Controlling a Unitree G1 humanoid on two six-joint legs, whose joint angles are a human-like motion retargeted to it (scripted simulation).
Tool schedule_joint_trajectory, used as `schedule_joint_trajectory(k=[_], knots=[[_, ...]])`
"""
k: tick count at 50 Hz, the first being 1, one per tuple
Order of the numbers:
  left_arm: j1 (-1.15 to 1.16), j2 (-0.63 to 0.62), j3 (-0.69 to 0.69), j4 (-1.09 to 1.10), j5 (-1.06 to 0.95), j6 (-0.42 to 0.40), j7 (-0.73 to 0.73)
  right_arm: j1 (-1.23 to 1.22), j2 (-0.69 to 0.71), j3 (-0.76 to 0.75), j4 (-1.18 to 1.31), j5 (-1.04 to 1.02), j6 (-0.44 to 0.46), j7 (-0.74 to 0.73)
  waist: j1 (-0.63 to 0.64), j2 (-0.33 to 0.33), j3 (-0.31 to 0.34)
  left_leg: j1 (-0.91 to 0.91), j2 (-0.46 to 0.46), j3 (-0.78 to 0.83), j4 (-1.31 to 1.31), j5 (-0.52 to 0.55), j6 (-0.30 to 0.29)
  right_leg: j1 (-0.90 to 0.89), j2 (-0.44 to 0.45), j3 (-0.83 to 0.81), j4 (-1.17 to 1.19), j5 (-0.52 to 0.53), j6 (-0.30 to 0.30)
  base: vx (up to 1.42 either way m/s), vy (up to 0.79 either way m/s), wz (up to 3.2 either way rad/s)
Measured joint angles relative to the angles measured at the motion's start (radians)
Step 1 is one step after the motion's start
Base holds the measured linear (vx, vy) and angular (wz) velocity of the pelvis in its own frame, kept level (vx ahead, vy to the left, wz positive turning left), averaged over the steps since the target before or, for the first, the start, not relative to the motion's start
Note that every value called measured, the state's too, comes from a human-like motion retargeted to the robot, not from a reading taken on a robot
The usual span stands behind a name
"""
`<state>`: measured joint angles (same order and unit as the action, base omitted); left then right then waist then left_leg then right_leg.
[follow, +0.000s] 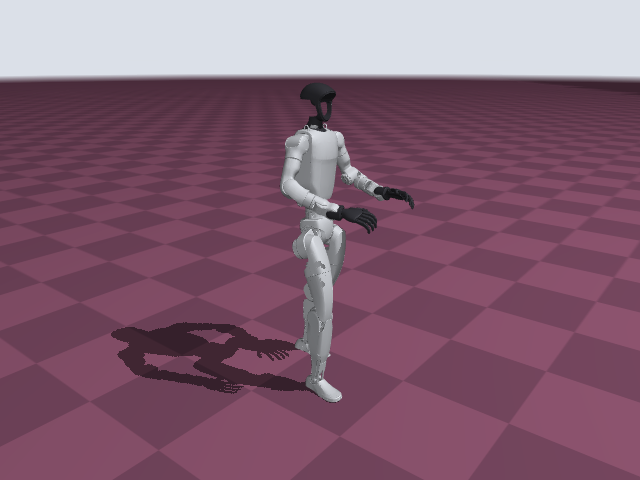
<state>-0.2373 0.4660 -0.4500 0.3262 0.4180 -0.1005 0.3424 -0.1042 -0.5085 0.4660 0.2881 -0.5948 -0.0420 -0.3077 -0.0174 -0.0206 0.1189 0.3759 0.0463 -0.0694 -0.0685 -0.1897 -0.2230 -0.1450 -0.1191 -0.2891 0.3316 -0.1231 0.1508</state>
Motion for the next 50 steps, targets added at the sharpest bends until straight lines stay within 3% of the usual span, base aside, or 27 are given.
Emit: schedule_joint_trajectory(k=[3, 5, 7, 10, 13, 14, 21, 25, 28, 32, 37, 41, 45, 50], knots=[[0.017, 0.002, 0.021, -0.004, 0.029, -0.020, 0.019, 0.013, -0.003, -0.013, 0.004, 0.016, -0.018, -0.006, 0.053, -0.029, -0.027, 0.012, -0.058, 0.038, 0.062, -0.047, 0.027, 0.118, 0.003, 0.051, -0.216, 0.113, 0.092, 0.46, -0.22, -0.80], [0.025, -0.002, 0.057, 0.008, 0.027, -0.021, 0.011, -0.012, -0.004, -0.013, 0.021, 0.011, -0.019, -0.001, 0.114, 0.001, -0.032, 0.000, -0.028, 0.123, 0.146, -0.067, 0.020, 0.149, 0.072, 0.106, -0.296, 0.199, 0.111, 0.34, -0.43, -1.96], [0.040, -0.002, 0.093, 0.011, 0.006, -0.008, 0.002, -0.049, -0.006, -0.008, 0.037, 0.008, -0.011, 0.010, 0.149, 0.030, -0.024, -0.033, 0.005, 0.185, 0.284, -0.058, 0.006, 0.169, 0.123, 0.158, -0.312, 0.217, 0.111, 0.32, -0.43, -1.87], [0.071, 0.024, 0.112, -0.019, -0.021, 0.026, 0.009, -0.100, -0.004, 0.008, 0.036, 0.030, 0.006, 0.028, 0.144, 0.034, -0.011, -0.162, -0.011, 0.206, 0.611, 0.030, 0.003, 0.205, 0.096, 0.228, -0.307, 0.199, 0.111, 0.33, -0.07, -1.05], [0.060, 0.061, 0.100, -0.041, -0.005, 0.061, 0.018, -0.122, -0.008, -0.002, 0.004, 0.049, 0.043, 0.017, 0.111, 0.009, -0.013, -0.394, -0.061, 0.190, 0.986, 0.186, -0.020, 0.210, 0.014, 0.259, -0.271, 0.157, 0.110, 0.29, 0.07, -0.21], [0.044, 0.065, 0.098, -0.037, 0.012, 0.069, 0.009, -0.122, -0.012, -0.014, -0.007, 0.050, 0.059, 0.009, 0.110, 0.007, -0.010, -0.475, -0.064, 0.189, 1.108, 0.191, -0.027, 0.211, 0.002, 0.265, -0.257, 0.142, 0.110, 0.27, -0.03, -0.11], [-0.094, 0.013, 0.038, 0.056, 0.049, 0.089, -0.051, -0.104, -0.041, -0.042, 0.003, 0.108, 0.096, 0.043, 0.161, -0.026, 0.000, -1.092, -0.026, 0.248, 1.858, -0.070, 0.015, 0.219, -0.061, 0.283, -0.250, 0.110, 0.111, 0.19, -0.07, -0.03], [-0.125, -0.027, -0.013, 0.119, 0.032, 0.091, -0.003, -0.111, -0.043, -0.026, 0.006, 0.122, 0.102, 0.060, 0.183, -0.086, 0.033, -1.411, 0.049, 0.336, 2.124, -0.148, 0.071, 0.211, -0.132, 0.303, -0.222, 0.086, 0.111, 0.17, -0.01, -0.16], [-0.120, -0.057, -0.034, 0.179, 0.007, 0.085, -0.007, -0.119, -0.049, -0.014, -0.003, 0.107, 0.102, 0.071, 0.194, -0.106, 0.079, -1.616, 0.076, 0.332, 2.246, -0.193, 0.051, 0.235, -0.148, 0.319, -0.204, 0.077, 0.111, 0.19, -0.01, -0.27], [-0.089, -0.069, -0.048, 0.152, -0.044, 0.058, 0.070, -0.117, -0.052, 0.019, 0.003, 0.042, 0.125, 0.097, 0.166, -0.094, 0.163, -1.746, 0.034, 0.329, 2.296, -0.234, 0.028, 0.407, -0.172, 0.298, -0.345, 0.167, 0.111, 0.23, 0.07, -0.11], [-0.067, -0.031, -0.017, 0.038, -0.059, 0.032, 0.009, -0.093, -0.039, 0.006, 0.007, 0.032, 0.130, 0.114, 0.197, -0.113, 0.191, -1.725, 0.051, 0.345, 2.219, -0.232, 0.051, 0.435, -0.198, 0.318, -0.308, 0.129, 0.105, 0.23, 0.04, -0.31], [-0.023, -0.028, -0.041, 0.059, -0.041, 0.056, -0.043, -0.066, -0.011, 0.012, 0.003, 0.036, 0.136, 0.123, 0.187, -0.110, 0.145, -1.620, 0.026, 0.314, 2.045, -0.195, 0.058, 0.441, -0.171, 0.311, -0.319, 0.102, 0.090, 0.25, 0.04, 0.08], [0.023, -0.024, -0.037, 0.077, -0.034, 0.063, -0.045, -0.060, 0.011, 0.010, -0.005, 0.036, 0.136, 0.116, 0.179, -0.087, 0.092, -1.422, -0.023, 0.248, 1.741, -0.152, 0.015, 0.438, -0.120, 0.322, -0.341, 0.085, 0.088, 0.28, 0.06, -0.11], [0.106, 0.001, 0.000, 0.048, -0.022, 0.043, -0.051, -0.025, 0.034, 0.003, -0.010, -0.003, 0.137, 0.083, 0.185, -0.029, 0.014, -0.978, 0.084, 0.322, 1.105, -0.123, 0.070, 0.423, -0.024, 0.348, -0.322, 0.054, 0.076, 0.37, 0.09, -0.40]])
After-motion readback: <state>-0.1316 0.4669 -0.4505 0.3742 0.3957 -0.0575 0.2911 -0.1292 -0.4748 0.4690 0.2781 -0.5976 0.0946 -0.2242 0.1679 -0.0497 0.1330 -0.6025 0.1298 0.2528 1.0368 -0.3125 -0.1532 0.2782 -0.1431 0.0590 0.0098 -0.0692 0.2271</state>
